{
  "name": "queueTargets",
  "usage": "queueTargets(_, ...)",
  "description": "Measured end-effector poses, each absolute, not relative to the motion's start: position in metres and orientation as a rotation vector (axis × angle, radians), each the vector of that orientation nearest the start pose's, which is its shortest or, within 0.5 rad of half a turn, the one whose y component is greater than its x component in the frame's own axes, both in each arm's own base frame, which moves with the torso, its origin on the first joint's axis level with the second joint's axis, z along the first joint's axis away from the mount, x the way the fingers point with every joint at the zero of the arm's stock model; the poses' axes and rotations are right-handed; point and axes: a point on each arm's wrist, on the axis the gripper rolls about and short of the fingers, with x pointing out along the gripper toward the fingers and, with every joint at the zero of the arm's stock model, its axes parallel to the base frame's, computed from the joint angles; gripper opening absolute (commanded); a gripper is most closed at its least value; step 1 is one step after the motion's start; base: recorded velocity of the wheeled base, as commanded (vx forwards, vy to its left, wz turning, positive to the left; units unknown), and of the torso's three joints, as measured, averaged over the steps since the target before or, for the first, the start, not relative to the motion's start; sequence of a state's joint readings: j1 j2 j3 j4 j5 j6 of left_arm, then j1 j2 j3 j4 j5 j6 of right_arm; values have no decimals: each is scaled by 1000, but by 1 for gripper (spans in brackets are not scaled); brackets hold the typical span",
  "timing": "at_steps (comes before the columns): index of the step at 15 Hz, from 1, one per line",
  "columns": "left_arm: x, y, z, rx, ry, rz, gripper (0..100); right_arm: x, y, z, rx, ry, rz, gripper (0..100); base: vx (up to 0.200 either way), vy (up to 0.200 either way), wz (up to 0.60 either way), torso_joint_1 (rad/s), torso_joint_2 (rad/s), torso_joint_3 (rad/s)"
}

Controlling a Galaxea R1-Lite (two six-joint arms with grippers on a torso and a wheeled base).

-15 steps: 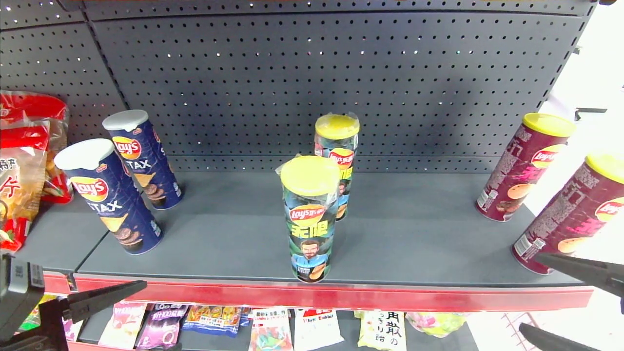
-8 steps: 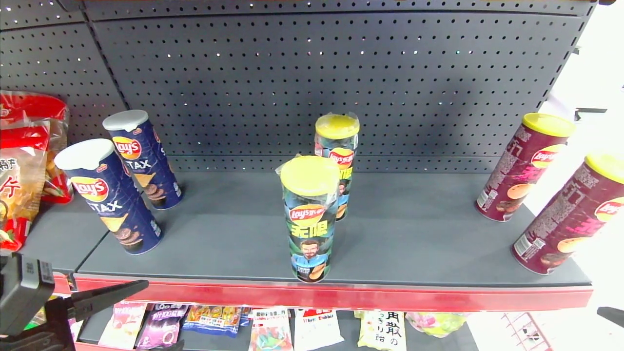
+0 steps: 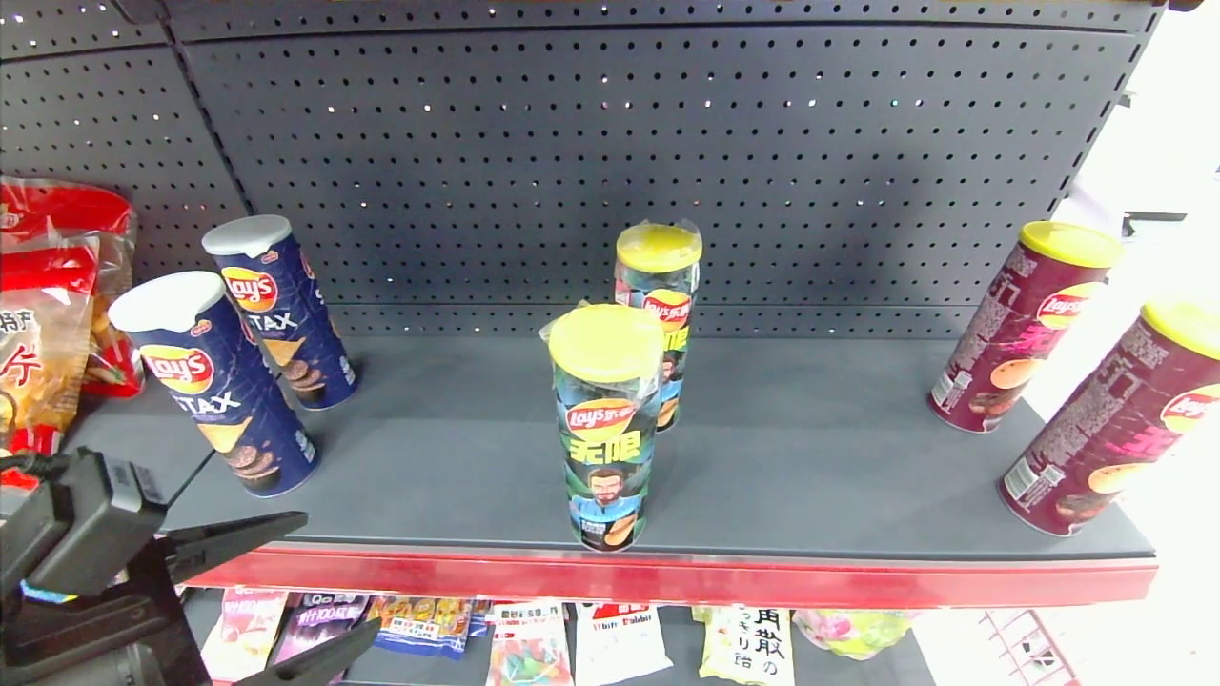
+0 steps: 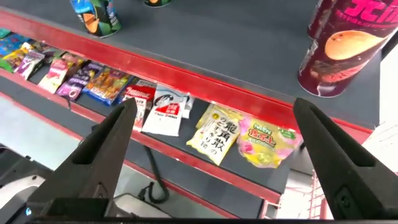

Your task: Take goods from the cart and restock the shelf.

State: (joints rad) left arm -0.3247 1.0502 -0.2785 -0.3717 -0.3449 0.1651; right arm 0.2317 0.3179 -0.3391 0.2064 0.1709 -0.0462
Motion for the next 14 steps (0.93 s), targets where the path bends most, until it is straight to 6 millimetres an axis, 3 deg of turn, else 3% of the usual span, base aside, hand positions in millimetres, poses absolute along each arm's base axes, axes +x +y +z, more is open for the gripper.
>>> queueTargets(6,147,-75,150,182,453,-780,100,-14,1,155,-48,161,371,100,0,0,0,0,0,0)
queueTargets(14,226,-121,142,241,547,-678,100,-13,1,154,-35,168,371,100,0,0,0,0,0,0)
